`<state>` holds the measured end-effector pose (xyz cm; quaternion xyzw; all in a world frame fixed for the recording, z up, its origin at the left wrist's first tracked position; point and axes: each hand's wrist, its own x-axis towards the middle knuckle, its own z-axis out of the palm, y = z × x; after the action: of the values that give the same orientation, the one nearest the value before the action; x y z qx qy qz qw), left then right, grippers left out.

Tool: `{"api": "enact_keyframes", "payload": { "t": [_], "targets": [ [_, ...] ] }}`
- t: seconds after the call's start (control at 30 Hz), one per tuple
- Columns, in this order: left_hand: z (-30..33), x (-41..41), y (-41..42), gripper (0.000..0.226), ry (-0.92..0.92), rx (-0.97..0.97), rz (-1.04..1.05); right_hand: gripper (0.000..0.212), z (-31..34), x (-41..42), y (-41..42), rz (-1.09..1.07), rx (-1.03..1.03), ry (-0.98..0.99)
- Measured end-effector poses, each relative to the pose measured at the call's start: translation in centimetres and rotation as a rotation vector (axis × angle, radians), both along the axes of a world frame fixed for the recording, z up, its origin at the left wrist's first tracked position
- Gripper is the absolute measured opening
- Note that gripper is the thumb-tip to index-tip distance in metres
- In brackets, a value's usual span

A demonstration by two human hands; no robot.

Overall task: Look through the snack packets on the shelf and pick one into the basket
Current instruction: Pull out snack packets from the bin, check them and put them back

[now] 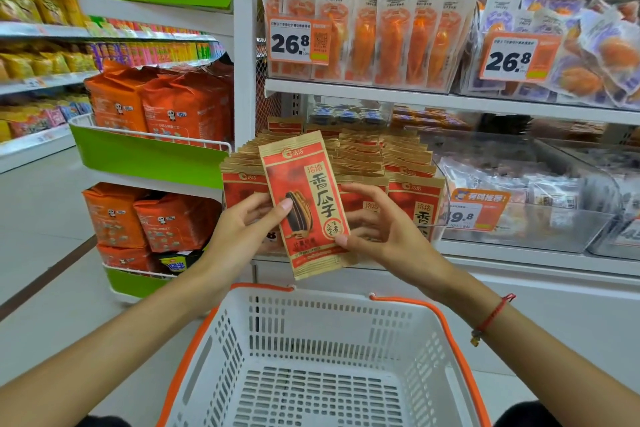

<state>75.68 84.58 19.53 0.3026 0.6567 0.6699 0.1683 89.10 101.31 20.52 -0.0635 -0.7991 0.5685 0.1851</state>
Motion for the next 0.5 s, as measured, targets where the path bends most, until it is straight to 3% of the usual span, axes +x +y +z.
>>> {"api": "enact_keyframes", "payload": {
  "t": [0.2, 0.33, 0.5],
  "targets": [
    [0.0, 0.2, 0.0, 0.016, -0.034, -0.005, -0.019, 0.06, -0.2, 0.0, -0.1, -0.004, 0.192, -0.012],
    [-0.2, 0.5, 0.2, 0.015, -0.053, -0.012, 0.037, 0.059, -0.5, -0.3, -0.9, -0.187, 0.424, 0.007],
    [-0.2, 1.9, 0.9, 0.02, -0.067, -0.009, 0.094, 0.099, -0.5, -0.5, -2.9, -0.328, 0.567, -0.019]
  ]
}}
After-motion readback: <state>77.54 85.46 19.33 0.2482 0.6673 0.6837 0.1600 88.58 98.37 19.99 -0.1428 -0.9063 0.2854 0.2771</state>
